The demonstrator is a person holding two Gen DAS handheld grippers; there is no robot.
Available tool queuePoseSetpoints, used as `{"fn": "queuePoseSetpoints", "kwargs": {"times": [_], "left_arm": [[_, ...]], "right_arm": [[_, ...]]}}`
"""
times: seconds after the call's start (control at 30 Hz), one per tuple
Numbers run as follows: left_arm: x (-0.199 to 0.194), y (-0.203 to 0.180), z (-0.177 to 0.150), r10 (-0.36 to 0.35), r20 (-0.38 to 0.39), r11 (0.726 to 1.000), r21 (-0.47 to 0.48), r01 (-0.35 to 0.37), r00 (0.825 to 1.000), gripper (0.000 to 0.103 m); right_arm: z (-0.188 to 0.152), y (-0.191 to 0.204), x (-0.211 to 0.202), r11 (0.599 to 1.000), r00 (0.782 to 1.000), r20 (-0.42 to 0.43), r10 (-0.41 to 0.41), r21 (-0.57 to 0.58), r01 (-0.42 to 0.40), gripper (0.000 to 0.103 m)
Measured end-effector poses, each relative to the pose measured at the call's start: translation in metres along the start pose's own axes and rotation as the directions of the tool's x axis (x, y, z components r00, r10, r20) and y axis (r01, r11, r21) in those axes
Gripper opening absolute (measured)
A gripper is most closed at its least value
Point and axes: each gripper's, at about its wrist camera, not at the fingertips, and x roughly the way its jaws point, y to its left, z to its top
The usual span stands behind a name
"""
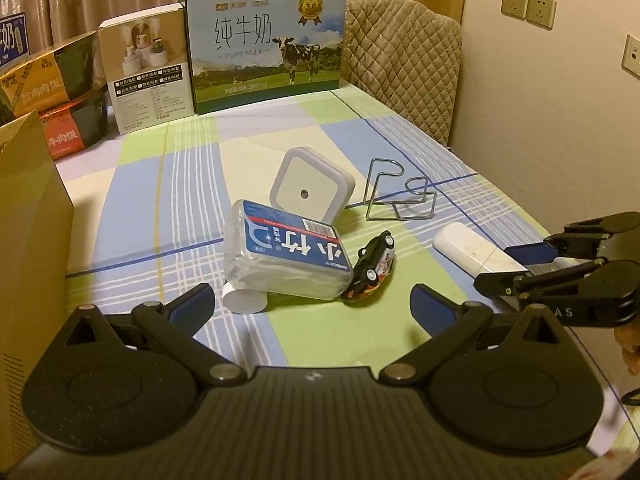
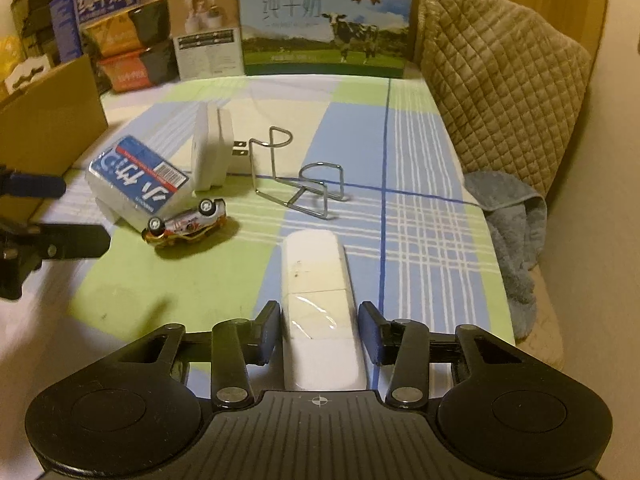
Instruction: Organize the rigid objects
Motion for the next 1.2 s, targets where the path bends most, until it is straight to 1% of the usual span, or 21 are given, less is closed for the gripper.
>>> {"fn": "queuePoseSetpoints", "kwargs": {"times": [0.07, 0.17, 0.3, 0.37, 0.5, 0.6, 0.67, 0.7, 0.77, 0.8, 0.9, 1.0, 1.07, 1.13, 1.2], "left_arm": [[0.002, 0.002, 0.001, 0.002, -0.002, 1.000, -0.005, -0.002, 1.000, 0.102], [0.005, 0.005, 0.003, 0.011, 0.004, 1.000, -0.015, -0.011, 1.000, 0.102], [0.008, 0.015, 0.005, 0.027, 0.015, 0.998, -0.065, -0.026, 1.000, 0.101], [0.011, 0.018, 0.007, 0.029, 0.013, 0.996, -0.085, -0.028, 0.999, 0.091], [0.016, 0.018, 0.008, 0.040, 0.017, 0.996, -0.080, -0.038, 0.999, 0.086], [0.023, 0.022, 0.009, 0.021, 0.023, 0.993, -0.114, -0.018, 1.000, 0.081], [0.027, 0.025, 0.010, 0.012, 0.025, 0.991, -0.131, -0.008, 1.000, 0.071], [0.028, 0.026, 0.011, 0.007, 0.024, 0.989, -0.146, -0.004, 1.000, 0.068], [0.029, 0.029, 0.011, 0.009, 0.024, 0.986, -0.169, -0.005, 1.000, 0.059], [0.028, 0.031, 0.011, 0.008, 0.031, 0.983, -0.182, -0.002, 0.999, 0.057], [0.021, 0.036, 0.010, -0.001, 0.046, 0.973, -0.229, 0.012, 0.999, 0.047], [0.014, 0.038, 0.007, -0.001, 0.032, 0.964, -0.265, 0.009, 0.999, 0.045], [0.007, 0.034, 0.002, -0.002, 0.021, 0.965, -0.261, 0.007, 1.000, 0.044], [0.000, 0.027, -0.005, -0.028, -0.008, 0.967, -0.252, 0.025, 1.000, 0.040], [-0.005, 0.017, -0.011, -0.056, -0.030, 0.971, -0.233, 0.047, 0.998, 0.040]], "right_arm": [[0.001, -0.001, 0.000, 1.000, 1.000, -0.006, -0.003, 0.014, 0.003, 0.038], [0.004, 0.000, -0.001, 0.999, 1.000, -0.019, 0.006, 0.050, -0.005, 0.037], [0.006, 0.007, -0.005, 0.999, 1.000, -0.015, 0.025, 0.037, -0.024, 0.037], [0.008, 0.011, -0.007, 0.999, 1.000, -0.006, 0.030, 0.033, -0.030, 0.037], [0.011, 0.014, -0.007, 0.998, 0.999, 0.001, 0.038, 0.041, -0.038, 0.037], [0.012, 0.013, -0.007, 0.998, 0.999, 0.003, 0.036, 0.053, -0.036, 0.037], [0.012, 0.011, -0.007, 0.998, 0.999, 0.006, 0.033, 0.062, -0.034, 0.037], [0.012, 0.010, -0.007, 0.997, 0.999, 0.005, 0.032, 0.066, -0.032, 0.037], [0.012, 0.009, -0.008, 0.997, 1.000, 0.002, 0.027, 0.075, -0.027, 0.037], [0.012, 0.008, -0.008, 0.997, 1.000, 0.000, 0.025, 0.079, -0.025, 0.037], [0.011, 0.008, -0.008, 0.996, 1.000, -0.004, 0.022, 0.088, -0.021, 0.037], [0.011, 0.009, -0.010, 0.994, 1.000, 0.003, 0.028, 0.103, -0.028, 0.037], [0.011, 0.011, -0.013, 0.993, 0.999, 0.009, 0.034, 0.110, -0.034, 0.037], [0.011, 0.013, -0.015, 0.993, 0.999, 0.014, 0.039, 0.112, -0.040, 0.037], [0.011, 0.016, -0.017, 0.992, 0.999, 0.020, 0.044, 0.116, -0.046, 0.037]]}}
